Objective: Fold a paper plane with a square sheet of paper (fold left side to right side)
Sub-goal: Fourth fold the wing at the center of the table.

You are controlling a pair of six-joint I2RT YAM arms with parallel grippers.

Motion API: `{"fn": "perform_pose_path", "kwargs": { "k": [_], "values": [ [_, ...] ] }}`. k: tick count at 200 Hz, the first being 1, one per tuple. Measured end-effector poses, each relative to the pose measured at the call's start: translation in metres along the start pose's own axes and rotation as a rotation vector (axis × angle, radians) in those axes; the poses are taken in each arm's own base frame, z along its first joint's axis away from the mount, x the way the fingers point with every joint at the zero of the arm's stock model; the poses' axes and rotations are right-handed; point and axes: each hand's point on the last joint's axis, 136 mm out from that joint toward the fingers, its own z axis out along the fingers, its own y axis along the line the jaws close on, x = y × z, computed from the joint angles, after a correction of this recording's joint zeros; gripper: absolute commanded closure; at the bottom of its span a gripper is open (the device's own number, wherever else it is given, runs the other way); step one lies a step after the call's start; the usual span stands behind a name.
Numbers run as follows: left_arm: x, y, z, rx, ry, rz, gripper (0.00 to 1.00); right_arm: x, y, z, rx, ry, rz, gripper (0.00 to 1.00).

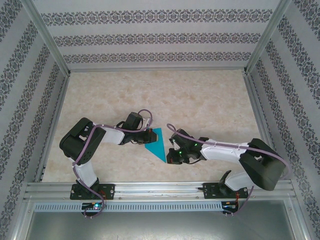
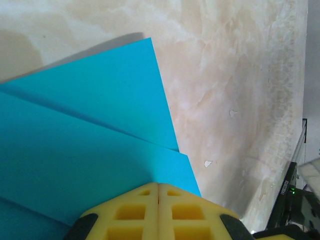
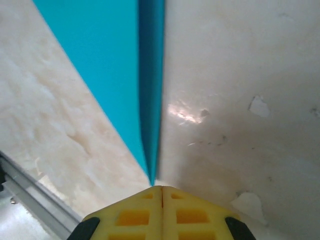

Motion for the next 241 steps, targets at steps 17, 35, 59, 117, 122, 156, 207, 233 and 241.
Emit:
{"fn": "perform_pose_path", "kwargs": {
  "k": [17,35,59,117,122,156,207,233,241],
  "values": [
    [0.0,0.0,0.0,0.0,0.0,0.0,0.95,-0.004,0.008,-0.007,-0.026,-0.026,-0.017,1.0],
    [0.0,0.0,0.0,0.0,0.0,-0.003,0.96,-0.01,0.016,-0.01,-0.048,-0.047,-0.029,1.0],
    [0.0,0.0,0.0,0.0,0.0,-0.006,0.95,-0.023,0.027,-0.007,-0.071,-0.079,-0.043,1.0],
    [0.0,-0.001,0.001,-0.001,0.001,-0.005,0.95,-0.061,0.043,0.011,-0.072,-0.151,-0.057,1.0],
    [0.0,-0.001,0.001,-0.002,0.0,-0.004,0.95,-0.063,0.044,0.013,-0.07,-0.155,-0.057,1.0],
    [0.0,-0.001,0.001,-0.003,-0.001,-0.007,0.95,-0.071,0.04,0.025,-0.05,-0.162,-0.051,1.0],
    [-0.001,-0.001,0.002,-0.003,-0.002,-0.007,0.95,-0.071,0.03,0.039,-0.021,-0.14,-0.037,1.0],
    [-0.001,-0.001,0.002,-0.006,0.001,-0.009,0.95,-0.07,0.029,0.04,-0.024,-0.142,-0.038,1.0],
    [-0.001,-0.001,0.002,-0.006,0.002,-0.009,0.96,-0.069,0.029,0.039,-0.028,-0.143,-0.039,1.0]
  ]
}}
